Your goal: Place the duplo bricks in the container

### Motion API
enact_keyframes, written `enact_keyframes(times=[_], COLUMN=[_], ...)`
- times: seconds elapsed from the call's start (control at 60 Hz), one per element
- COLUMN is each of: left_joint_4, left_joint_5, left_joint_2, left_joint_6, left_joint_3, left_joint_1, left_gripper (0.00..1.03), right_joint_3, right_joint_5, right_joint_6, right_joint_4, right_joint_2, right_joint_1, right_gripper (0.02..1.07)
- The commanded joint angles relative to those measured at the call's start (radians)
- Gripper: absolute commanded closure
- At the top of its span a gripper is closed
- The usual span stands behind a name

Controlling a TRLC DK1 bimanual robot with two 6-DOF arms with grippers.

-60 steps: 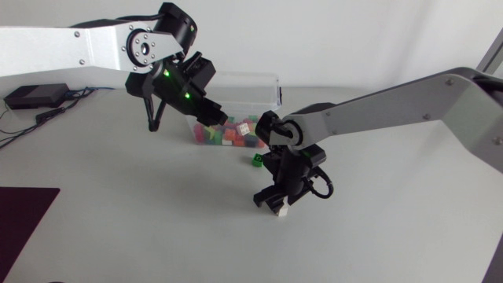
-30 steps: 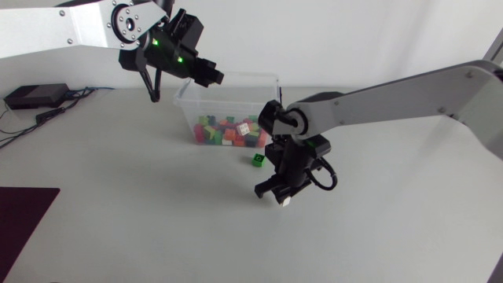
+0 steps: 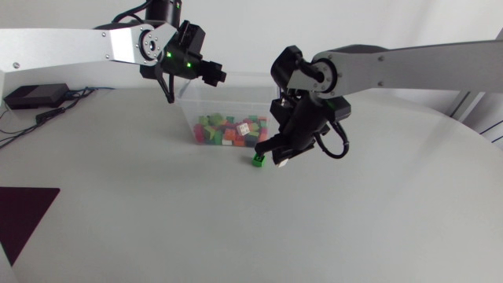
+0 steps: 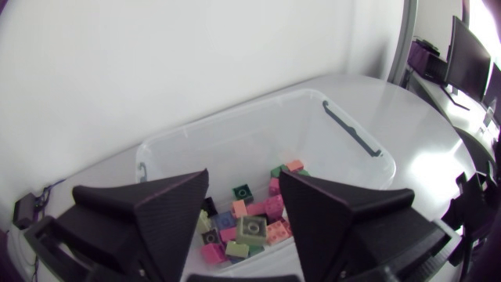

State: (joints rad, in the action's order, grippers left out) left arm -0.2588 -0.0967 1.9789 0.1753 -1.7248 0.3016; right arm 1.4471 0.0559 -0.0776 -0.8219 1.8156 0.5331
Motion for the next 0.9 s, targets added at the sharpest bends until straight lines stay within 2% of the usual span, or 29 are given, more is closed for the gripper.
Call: enact_keyframes(times=[0.0,0.067,0.367,0.567,0.883], left_joint_4=[0.036,0.085,0.122,0.182,0.220], left_joint_5=[-0.005,0.000,0.048,0.072,0.101], left_joint_2=[-0.034,-0.081,-0.292,-0.417,-0.574], left_joint_6=[-0.016,-0.008,0.092,0.147,0.151], left_joint_3=[0.041,0.099,0.335,0.507,0.689], left_joint_1=[-0.005,-0.009,-0.033,-0.047,-0.071], left_gripper=[0.05,0.05,0.05,0.05,0.05], right_joint_3=[0.045,0.061,0.145,0.249,0.392], right_joint_5=[0.001,-0.002,-0.044,-0.062,-0.065], right_joint_6=[0.012,0.015,0.042,0.071,0.081], right_joint_4=[0.027,0.050,0.202,0.283,0.368], right_joint_2=[-0.038,-0.047,-0.036,0.047,0.212], right_joint_1=[-0.010,-0.013,-0.021,-0.018,0.004], right_gripper=[0.79,0.79,0.79,0.79,0.79])
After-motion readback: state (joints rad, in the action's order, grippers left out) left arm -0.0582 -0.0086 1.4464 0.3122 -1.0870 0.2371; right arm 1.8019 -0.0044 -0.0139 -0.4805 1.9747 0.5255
